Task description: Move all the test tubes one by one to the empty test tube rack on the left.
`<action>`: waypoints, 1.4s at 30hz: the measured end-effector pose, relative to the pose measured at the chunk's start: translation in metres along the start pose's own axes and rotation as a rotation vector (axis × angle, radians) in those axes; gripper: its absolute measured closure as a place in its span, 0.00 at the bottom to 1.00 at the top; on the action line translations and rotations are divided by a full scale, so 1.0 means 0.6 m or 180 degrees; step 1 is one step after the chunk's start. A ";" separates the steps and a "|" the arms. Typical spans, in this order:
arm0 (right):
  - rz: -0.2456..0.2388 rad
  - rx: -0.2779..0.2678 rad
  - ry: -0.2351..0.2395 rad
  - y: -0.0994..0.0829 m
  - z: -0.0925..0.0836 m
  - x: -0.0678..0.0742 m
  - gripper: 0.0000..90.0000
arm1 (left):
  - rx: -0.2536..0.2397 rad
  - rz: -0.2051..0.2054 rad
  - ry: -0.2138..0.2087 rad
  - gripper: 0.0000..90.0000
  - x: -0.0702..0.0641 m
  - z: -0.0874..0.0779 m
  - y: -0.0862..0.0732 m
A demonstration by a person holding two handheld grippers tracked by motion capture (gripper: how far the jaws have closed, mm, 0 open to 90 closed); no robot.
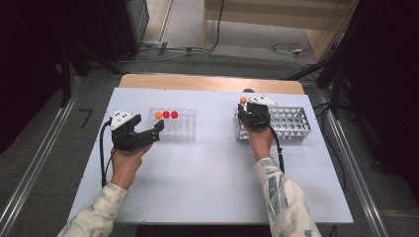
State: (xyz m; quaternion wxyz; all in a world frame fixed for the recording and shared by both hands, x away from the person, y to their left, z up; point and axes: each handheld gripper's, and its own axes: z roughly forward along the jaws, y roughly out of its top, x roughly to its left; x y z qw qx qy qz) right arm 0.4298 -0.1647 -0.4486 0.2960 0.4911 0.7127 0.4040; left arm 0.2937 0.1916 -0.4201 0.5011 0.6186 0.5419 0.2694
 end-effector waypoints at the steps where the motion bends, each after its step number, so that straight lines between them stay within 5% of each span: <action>1: -0.0004 -0.0002 0.0003 0.000 0.001 0.001 0.68 | 0.0000 -0.0002 -0.0002 0.17 0.000 0.000 0.000; 9: -0.0039 -0.0004 0.0017 -0.001 0.004 0.005 0.79 | 0.0001 0.0001 0.0003 0.17 -0.001 0.001 0.000; 42: -0.0083 -0.0317 0.0093 0.061 -0.067 -0.002 0.80 | 0.0002 0.0005 -0.0002 0.17 -0.002 -0.002 0.001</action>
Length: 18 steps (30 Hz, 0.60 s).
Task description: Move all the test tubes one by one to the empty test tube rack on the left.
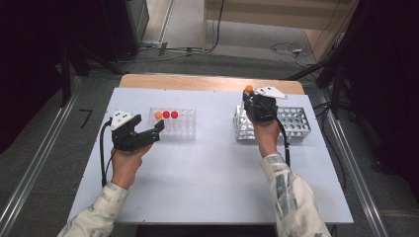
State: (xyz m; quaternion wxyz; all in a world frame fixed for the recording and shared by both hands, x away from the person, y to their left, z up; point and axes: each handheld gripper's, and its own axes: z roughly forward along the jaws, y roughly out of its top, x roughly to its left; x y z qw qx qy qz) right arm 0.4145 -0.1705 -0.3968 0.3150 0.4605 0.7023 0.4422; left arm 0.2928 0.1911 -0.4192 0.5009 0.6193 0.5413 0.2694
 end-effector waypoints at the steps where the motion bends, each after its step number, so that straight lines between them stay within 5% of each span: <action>1: 0.0005 -0.0011 0.0017 0.001 -0.002 -0.001 0.80 | 0.0003 0.0001 0.0001 0.17 0.000 0.000 0.000; 18: -0.0149 -0.0043 0.0527 0.004 -0.052 0.033 0.80 | -0.0034 0.0017 0.0038 0.17 -0.003 -0.003 0.001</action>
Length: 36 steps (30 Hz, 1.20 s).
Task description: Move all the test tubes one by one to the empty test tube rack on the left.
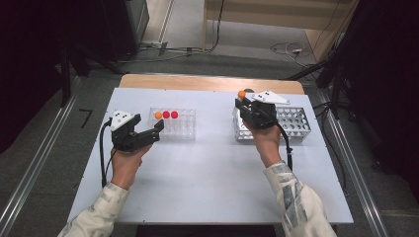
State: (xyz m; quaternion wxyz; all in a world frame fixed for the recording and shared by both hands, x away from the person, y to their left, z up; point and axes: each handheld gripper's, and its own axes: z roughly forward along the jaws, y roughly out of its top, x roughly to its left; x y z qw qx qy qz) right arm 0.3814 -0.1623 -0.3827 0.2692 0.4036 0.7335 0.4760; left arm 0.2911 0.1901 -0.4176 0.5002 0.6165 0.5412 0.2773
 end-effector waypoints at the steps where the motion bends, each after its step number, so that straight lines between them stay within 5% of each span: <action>1: -0.0002 0.0001 0.0017 -0.001 -0.001 0.003 0.80 | -0.0001 0.0001 -0.0002 0.17 0.000 0.000 0.000; 36: -0.0265 0.0258 0.0663 -0.062 0.003 0.099 0.80 | 0.0016 0.0128 -0.0115 0.17 -0.029 -0.008 0.000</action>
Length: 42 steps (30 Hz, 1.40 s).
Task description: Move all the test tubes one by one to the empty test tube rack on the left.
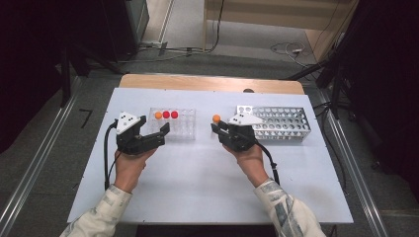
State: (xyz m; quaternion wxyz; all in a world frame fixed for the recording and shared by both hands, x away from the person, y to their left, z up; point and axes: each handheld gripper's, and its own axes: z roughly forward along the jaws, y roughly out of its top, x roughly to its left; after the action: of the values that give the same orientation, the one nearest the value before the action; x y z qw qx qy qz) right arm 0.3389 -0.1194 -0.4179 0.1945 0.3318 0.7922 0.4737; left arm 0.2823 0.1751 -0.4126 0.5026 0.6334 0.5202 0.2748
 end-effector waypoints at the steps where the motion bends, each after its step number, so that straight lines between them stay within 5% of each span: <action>1: -0.0001 0.0010 0.0012 -0.001 0.001 0.004 0.80 | -0.0005 0.0005 -0.0011 0.17 -0.001 0.000 0.000; 14: -0.0111 0.0129 0.0259 -0.015 0.031 0.054 0.80 | 0.0015 0.0156 -0.0323 0.21 -0.044 -0.009 0.002; 24: -0.0198 0.0165 0.0467 -0.018 0.050 0.102 0.80 | 0.0181 0.0339 -0.0655 0.38 -0.071 0.001 -0.010; 32: -0.0266 0.0174 0.0564 -0.018 0.056 0.125 0.80 | 0.0259 0.0424 -0.0763 0.60 -0.073 0.005 -0.015; 42: -0.0286 0.0156 0.0598 -0.017 0.053 0.129 0.80 | 0.0301 0.0472 -0.0797 0.73 -0.075 0.008 -0.018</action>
State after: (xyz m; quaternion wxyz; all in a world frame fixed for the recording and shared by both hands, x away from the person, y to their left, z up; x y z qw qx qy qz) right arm 0.3009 -0.0482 -0.4415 0.1322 0.2547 0.8324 0.4741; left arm 0.2685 0.1310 -0.4166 0.5115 0.7224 0.4176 0.2052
